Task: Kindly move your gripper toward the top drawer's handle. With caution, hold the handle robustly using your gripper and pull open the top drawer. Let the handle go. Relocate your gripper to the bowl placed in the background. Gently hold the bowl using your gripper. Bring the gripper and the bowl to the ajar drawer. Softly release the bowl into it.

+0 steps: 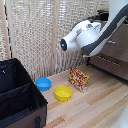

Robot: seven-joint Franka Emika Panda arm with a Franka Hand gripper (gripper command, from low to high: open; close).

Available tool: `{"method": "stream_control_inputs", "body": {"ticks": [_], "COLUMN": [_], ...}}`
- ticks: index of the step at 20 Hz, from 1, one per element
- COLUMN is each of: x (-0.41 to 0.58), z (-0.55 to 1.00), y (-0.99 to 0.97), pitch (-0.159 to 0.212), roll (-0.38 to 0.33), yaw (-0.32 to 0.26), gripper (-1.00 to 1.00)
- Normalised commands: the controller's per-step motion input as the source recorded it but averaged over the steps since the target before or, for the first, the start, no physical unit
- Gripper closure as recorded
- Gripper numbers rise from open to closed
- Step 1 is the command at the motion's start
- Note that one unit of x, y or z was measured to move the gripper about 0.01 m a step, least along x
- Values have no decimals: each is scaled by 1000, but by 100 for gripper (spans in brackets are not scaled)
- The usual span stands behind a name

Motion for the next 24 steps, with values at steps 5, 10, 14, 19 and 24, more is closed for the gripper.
{"method": "stream_control_inputs", "body": {"ticks": [5, 10, 14, 19, 24], "x": [101, 194, 194, 287, 176], "z": [-5, -31, -20, 16, 0], "y": [138, 485, 576, 524, 275], "pitch": [5, 13, -2, 3, 39], "roll": [6, 77, 126, 272, 374], "yaw": [12, 0, 0, -66, -166], "gripper": [-100, -100, -100, -100, -100]}}
